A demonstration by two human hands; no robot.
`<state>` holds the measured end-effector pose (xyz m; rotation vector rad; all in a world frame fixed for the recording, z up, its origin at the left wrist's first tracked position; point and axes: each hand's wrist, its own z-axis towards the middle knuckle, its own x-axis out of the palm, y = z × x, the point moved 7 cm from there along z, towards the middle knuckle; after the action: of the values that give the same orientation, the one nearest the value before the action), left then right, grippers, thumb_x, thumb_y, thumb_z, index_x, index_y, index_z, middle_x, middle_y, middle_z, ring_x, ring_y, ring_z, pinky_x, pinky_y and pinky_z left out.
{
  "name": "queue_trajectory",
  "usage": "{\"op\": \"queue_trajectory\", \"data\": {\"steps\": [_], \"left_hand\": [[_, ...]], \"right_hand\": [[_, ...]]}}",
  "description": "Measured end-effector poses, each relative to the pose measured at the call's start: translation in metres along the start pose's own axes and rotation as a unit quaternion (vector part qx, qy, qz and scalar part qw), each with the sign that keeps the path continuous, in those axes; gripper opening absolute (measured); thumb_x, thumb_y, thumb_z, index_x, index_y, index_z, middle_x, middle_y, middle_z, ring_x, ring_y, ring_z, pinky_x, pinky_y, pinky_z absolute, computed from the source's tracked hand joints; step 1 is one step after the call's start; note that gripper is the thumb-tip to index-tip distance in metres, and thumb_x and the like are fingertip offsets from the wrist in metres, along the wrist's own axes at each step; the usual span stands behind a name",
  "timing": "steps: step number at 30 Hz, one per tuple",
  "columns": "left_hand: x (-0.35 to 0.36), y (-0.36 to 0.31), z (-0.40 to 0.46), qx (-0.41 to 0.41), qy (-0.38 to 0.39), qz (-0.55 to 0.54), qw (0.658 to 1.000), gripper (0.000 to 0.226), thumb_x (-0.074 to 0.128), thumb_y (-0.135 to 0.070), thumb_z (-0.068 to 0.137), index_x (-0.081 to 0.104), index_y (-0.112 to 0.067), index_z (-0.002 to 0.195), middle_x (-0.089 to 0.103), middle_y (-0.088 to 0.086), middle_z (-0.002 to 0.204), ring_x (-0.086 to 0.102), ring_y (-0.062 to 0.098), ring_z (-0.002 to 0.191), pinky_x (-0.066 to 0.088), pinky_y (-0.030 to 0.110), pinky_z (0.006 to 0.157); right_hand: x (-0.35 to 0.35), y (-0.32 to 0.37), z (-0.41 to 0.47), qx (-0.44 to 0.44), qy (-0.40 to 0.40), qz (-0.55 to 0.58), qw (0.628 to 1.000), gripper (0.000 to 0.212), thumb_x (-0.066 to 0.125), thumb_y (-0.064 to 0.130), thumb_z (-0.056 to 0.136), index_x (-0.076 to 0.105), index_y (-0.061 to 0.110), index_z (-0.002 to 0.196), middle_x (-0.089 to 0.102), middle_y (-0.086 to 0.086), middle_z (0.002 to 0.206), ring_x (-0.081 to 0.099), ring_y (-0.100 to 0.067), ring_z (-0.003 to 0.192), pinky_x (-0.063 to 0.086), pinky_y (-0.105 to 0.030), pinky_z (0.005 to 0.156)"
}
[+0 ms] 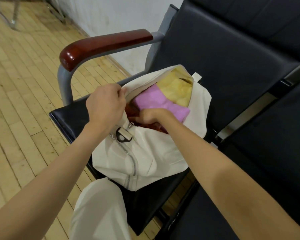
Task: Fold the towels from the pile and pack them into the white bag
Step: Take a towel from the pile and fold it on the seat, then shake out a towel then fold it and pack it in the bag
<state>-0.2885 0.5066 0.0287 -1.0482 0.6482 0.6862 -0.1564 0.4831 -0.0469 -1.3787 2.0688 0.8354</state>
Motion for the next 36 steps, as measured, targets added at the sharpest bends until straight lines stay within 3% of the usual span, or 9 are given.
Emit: {"op": "queue_trajectory", "data": {"steps": [2, 5, 8, 11, 14, 18, 22, 29, 36], "left_hand": [[0.004, -0.001, 0.001, 0.009, -0.002, 0.023, 1.0, 0.036, 0.041, -0.034, 0.1, 0.062, -0.015, 0.077, 0.053, 0.0, 0.062, 0.05, 0.021, 0.061, 0.033, 0.03, 0.053], [0.01, 0.0, 0.003, 0.017, 0.008, 0.049, 0.999, 0.038, 0.038, -0.036, 0.101, 0.066, -0.012, 0.091, 0.059, 0.004, 0.074, 0.056, 0.024, 0.069, 0.047, 0.037, 0.059], [0.011, -0.004, 0.001, 0.01, 0.023, 0.089, 0.996, 0.04, 0.034, -0.036, 0.102, 0.062, -0.008, 0.096, 0.059, 0.007, 0.079, 0.055, 0.026, 0.071, 0.047, 0.037, 0.061], [0.006, -0.022, -0.016, -0.01, 0.042, 0.105, 0.994, 0.035, 0.038, -0.035, 0.1, 0.051, -0.005, 0.108, 0.056, 0.017, 0.098, 0.056, 0.034, 0.081, 0.046, 0.04, 0.065], [-0.004, -0.052, -0.042, -0.014, 0.051, 0.106, 0.993, 0.038, 0.048, -0.035, 0.095, 0.047, -0.002, 0.114, 0.044, 0.024, 0.12, 0.047, 0.04, 0.104, 0.043, 0.046, 0.081], [-0.004, -0.105, -0.076, 0.101, 0.075, 0.116, 0.985, 0.042, 0.051, -0.031, 0.092, 0.048, -0.001, 0.12, 0.043, 0.025, 0.125, 0.043, 0.039, 0.112, 0.038, 0.045, 0.09], [0.022, -0.16, -0.126, 0.161, 0.167, 0.004, 0.973, 0.044, 0.053, -0.025, 0.092, 0.05, 0.002, 0.126, 0.047, 0.027, 0.124, 0.046, 0.042, 0.112, 0.037, 0.047, 0.093], [0.077, -0.261, -0.259, 0.265, 0.31, -0.022, 0.913, 0.048, 0.049, -0.026, 0.095, 0.043, -0.006, 0.138, 0.045, 0.018, 0.135, 0.046, 0.039, 0.121, 0.039, 0.044, 0.101], [0.12, -0.352, -0.416, 0.415, 0.406, 0.023, 0.814, 0.055, 0.052, -0.026, 0.095, 0.034, -0.008, 0.144, 0.03, 0.014, 0.148, 0.036, 0.036, 0.13, 0.039, 0.046, 0.103]], "right_hand": [[-0.003, -0.006, -0.003, 0.014, 0.002, 0.056, 0.998, 0.05, 0.033, 0.051, 0.099, 0.051, 0.007, 0.114, 0.055, -0.013, 0.102, 0.054, -0.027, 0.086, 0.046, -0.035, 0.07], [-0.014, -0.023, -0.022, 0.02, -0.037, 0.132, 0.99, 0.031, 0.036, 0.034, 0.101, 0.05, 0.008, 0.091, 0.051, -0.009, 0.077, 0.048, -0.021, 0.061, 0.043, -0.029, 0.058], [-0.023, -0.041, -0.057, -0.007, -0.079, 0.163, 0.983, 0.025, 0.041, 0.018, 0.098, 0.058, -0.001, 0.098, 0.065, -0.017, 0.094, 0.06, -0.026, 0.074, 0.049, -0.029, 0.063], [-0.032, -0.067, -0.101, -0.04, -0.213, 0.187, 0.958, 0.034, 0.045, 0.019, 0.098, 0.06, -0.01, 0.108, 0.064, -0.025, 0.106, 0.061, -0.036, 0.097, 0.05, -0.041, 0.083], [-0.02, -0.101, -0.15, -0.043, -0.316, 0.196, 0.927, 0.03, 0.045, 0.022, 0.099, 0.058, 0.004, 0.118, 0.058, -0.012, 0.121, 0.054, -0.024, 0.112, 0.041, -0.026, 0.086], [0.021, -0.156, -0.196, 0.014, -0.308, 0.167, 0.937, 0.038, 0.048, 0.029, 0.098, 0.048, 0.011, 0.132, 0.049, -0.008, 0.131, 0.049, -0.023, 0.12, 0.04, -0.027, 0.092], [0.06, -0.205, -0.255, 0.071, -0.319, 0.188, 0.926, 0.049, 0.049, 0.028, 0.098, 0.039, 0.008, 0.141, 0.044, -0.013, 0.14, 0.045, -0.026, 0.126, 0.037, -0.029, 0.098], [0.173, -0.317, -0.361, 0.22, -0.339, 0.25, 0.88, 0.06, 0.052, 0.031, 0.096, 0.027, 0.01, 0.147, 0.033, -0.017, 0.145, 0.036, -0.033, 0.132, 0.035, -0.042, 0.108], [0.309, -0.417, -0.481, 0.353, -0.378, 0.283, 0.808, 0.057, 0.057, 0.025, 0.093, 0.034, 0.006, 0.142, 0.037, -0.021, 0.139, 0.037, -0.037, 0.13, 0.033, -0.04, 0.108]]}}
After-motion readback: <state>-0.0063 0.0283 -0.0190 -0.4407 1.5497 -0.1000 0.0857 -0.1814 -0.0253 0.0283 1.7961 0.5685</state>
